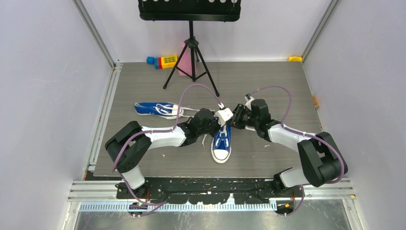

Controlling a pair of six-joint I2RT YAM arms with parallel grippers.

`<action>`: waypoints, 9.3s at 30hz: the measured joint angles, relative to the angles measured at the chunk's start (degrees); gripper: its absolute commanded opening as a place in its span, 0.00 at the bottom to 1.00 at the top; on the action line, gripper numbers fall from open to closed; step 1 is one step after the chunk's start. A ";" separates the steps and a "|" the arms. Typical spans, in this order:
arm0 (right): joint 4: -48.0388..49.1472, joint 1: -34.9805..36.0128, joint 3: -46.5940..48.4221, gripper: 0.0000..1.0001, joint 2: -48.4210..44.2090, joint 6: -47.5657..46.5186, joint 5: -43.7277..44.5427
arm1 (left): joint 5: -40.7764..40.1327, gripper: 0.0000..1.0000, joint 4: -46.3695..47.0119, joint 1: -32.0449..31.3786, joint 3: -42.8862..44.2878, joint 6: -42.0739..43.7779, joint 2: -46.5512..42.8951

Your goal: Tie the shoes

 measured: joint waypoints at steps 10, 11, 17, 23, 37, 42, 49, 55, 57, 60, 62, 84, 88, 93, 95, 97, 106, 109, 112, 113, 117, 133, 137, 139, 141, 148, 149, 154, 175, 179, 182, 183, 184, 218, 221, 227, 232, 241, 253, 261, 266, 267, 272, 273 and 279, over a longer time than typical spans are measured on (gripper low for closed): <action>-0.33 -0.02 0.00 0.36 0.50 0.39 0.42 | -0.94 0.04 -1.79 0.00 0.96 -1.16 0.04; -0.48 -0.02 0.00 0.36 0.50 0.33 0.52 | -0.94 0.03 -1.92 0.00 1.01 -1.20 0.04; -1.51 0.00 -0.52 0.42 -0.79 0.28 0.74 | -0.94 0.02 -2.71 0.00 1.11 -1.25 0.09; -1.79 0.00 -2.40 0.43 -3.87 0.26 0.92 | -1.18 0.01 -2.86 0.00 1.11 -1.25 0.20; -2.29 0.09 -2.82 0.25 -4.42 0.26 0.20 | -1.29 0.02 -3.02 0.00 1.36 -1.25 0.22; -2.29 0.11 -2.82 0.09 -4.37 0.26 -0.26 | -1.31 0.06 -2.95 0.00 1.36 -1.25 0.22; -2.40 0.11 -2.82 0.00 -4.37 0.07 -0.39 | -1.51 0.21 -2.99 0.00 1.60 -1.16 0.20; -3.23 0.11 -2.80 0.00 -4.37 -0.70 -0.37 | -1.60 0.30 -3.54 0.28 1.53 -0.94 -0.28; -4.09 0.11 -2.67 0.00 -4.37 -1.42 -0.37 | -1.62 0.33 -4.35 0.44 1.33 -0.94 -1.27; -5.09 0.11 -2.32 0.00 -4.37 -2.43 -0.39 | -1.55 0.38 -5.49 0.66 1.03 -0.98 -3.23; -5.46 0.11 -2.03 0.00 -4.37 -3.17 -0.39 | -1.51 0.42 -6.54 0.74 0.98 -1.01 -4.94; -8.37 0.11 0.55 0.00 -3.30 -5.99 -1.99 | 28.76 0.41 -5.62 17.09 -0.20 -4.02 -3.10; -8.37 0.11 0.61 0.00 -3.23 -5.99 -2.27 | 32.17 0.41 -5.68 16.85 0.00 -3.76 0.13; -8.35 0.11 1.25 0.00 -2.40 -5.99 -2.78 | 34.34 0.39 -5.97 16.85 0.02 -3.19 2.78; -8.35 0.11 1.51 0.00 -2.14 -5.99 -2.91 | 34.51 0.35 -6.12 16.85 0.11 -2.60 3.10; -8.33 0.11 1.57 0.01 -2.10 -5.99 -2.99 | 34.71 0.27 -6.64 16.85 0.72 -2.25 3.37; -8.24 0.11 1.75 0.22 -1.46 -6.01 -3.21 | 35.36 0.00 -6.82 16.74 3.50 -2.19 5.14; -7.96 0.11 1.75 0.30 -1.46 -5.95 -3.19 | 35.41 0.00 -6.71 16.74 3.50 -2.32 5.16; -7.50 0.11 1.75 0.33 -1.44 -5.95 -3.19 | 35.60 0.00 -6.60 16.74 3.50 -2.43 5.16; -7.34 0.11 1.75 0.34 -1.40 -5.95 -3.19 | 35.69 0.00 -6.56 16.74 3.50 -2.47 5.16; -6.84 0.11 1.77 0.39 -0.70 -5.90 -3.19 | 35.78 0.00 -6.47 16.70 3.50 -2.54 5.16; -6.19 0.11 2.08 0.40 0.22 -5.88 -3.37 | 35.76 0.00 -7.87 15.54 5.84 -2.51 5.16; -6.14 0.11 2.45 0.39 0.52 -5.88 -3.41 | 35.74 0.00 -8.48 15.17 6.84 -2.38 5.16; -6.05 0.11 2.47 0.35 0.52 -5.88 -3.41 | 35.71 0.00 -8.90 14.99 7.17 -2.27 5.16; -5.99 0.11 2.47 0.33 0.52 -5.84 -3.43 | 35.65 0.00 -9.60 14.95 7.45 -2.19 5.16; -5.75 0.11 2.78 0.12 1.14 -5.73 -3.54 | 35.06 0.00 -11.43 14.91 8.41 -1.33 5.16; -5.75 0.11 2.78 0.08 1.14 -5.68 -3.56 | 34.99 0.00 -11.52 14.91 8.46 -1.18 5.16; -5.79 0.11 2.78 0.00 1.14 -5.73 -3.52 | 33.97 0.19 -12.35 14.91 8.48 -0.87 5.11; -8.09 0.24 3.41 0.00 -1.84 -12.28 -4.87 | 22.60 0.70 -23.43 20.50 21.18 -22.86 -0.79; -7.72 0.81 3.34 0.00 -3.52 -13.94 -5.01 | 26.86 0.66 -32.65 20.85 33.86 -29.38 7.82; -7.65 1.20 3.23 0.00 -3.54 -14.64 -5.07 | 28.72 0.61 -39.56 19.61 37.86 -31.71 10.95; -7.61 1.27 3.19 0.00 -3.54 -14.84 -5.07 | 29.24 0.60 -41.48 19.23 39.01 -32.46 11.89; -7.58 1.31 3.19 0.00 -3.54 -15.02 -5.07 | 30.29 0.60 -44.28 18.86 40.92 -33.16 13.51; -8.50 1.95 3.19 0.00 -3.54 -15.28 -4.79 | 41.70 0.00 -58.12 14.56 51.10 -37.09 27.63; -8.57 1.99 3.19 0.00 -3.54 -15.28 -4.52 | 42.42 0.03 -54.53 15.39 47.82 -38.58 26.40; -9.01 2.01 3.19 0.00 -3.54 -15.28 -3.93 | 42.53 0.15 -43.25 19.41 34.86 -44.78 19.54; -9.64 1.99 3.19 0.00 -3.54 -15.28 -3.56 | 42.07 0.15 -35.34 22.38 28.87 -48.72 15.45; -10.64 1.99 3.13 0.00 -3.87 -15.28 -2.99 | 41.33 0.39 -28.11 24.17 23.71 -51.89 12.52; -11.39 1.99 3.13 0.00 -3.87 -15.26 -2.95 | 38.86 0.51 -30.05 22.12 30.69 -51.58 14.43; -11.39 1.99 3.13 0.00 -3.87 -15.26 -2.95 | 37.68 0.51 -31.87 20.52 33.18 -51.71 18.91; -11.37 1.99 3.13 0.00 -3.87 -15.26 -2.95 | 36.59 0.33 -34.18 20.17 33.40 -50.97 19.93; -11.37 1.99 3.13 0.00 -3.87 -15.26 -2.97 | 36.59 0.30 -34.51 20.09 33.51 -50.77 19.96; -11.37 1.99 3.13 0.00 -3.87 -15.26 -2.95 | 36.59 0.04 -36.41 19.78 34.34 -49.59 19.98; -11.37 1.99 3.13 0.00 -3.87 -15.26 -2.95 | 36.57 0.01 -37.03 19.78 34.49 -49.16 19.98; -11.43 1.99 3.13 0.00 -3.87 -15.23 -2.91 | 36.06 0.00 -39.10 19.87 34.51 -47.21 19.91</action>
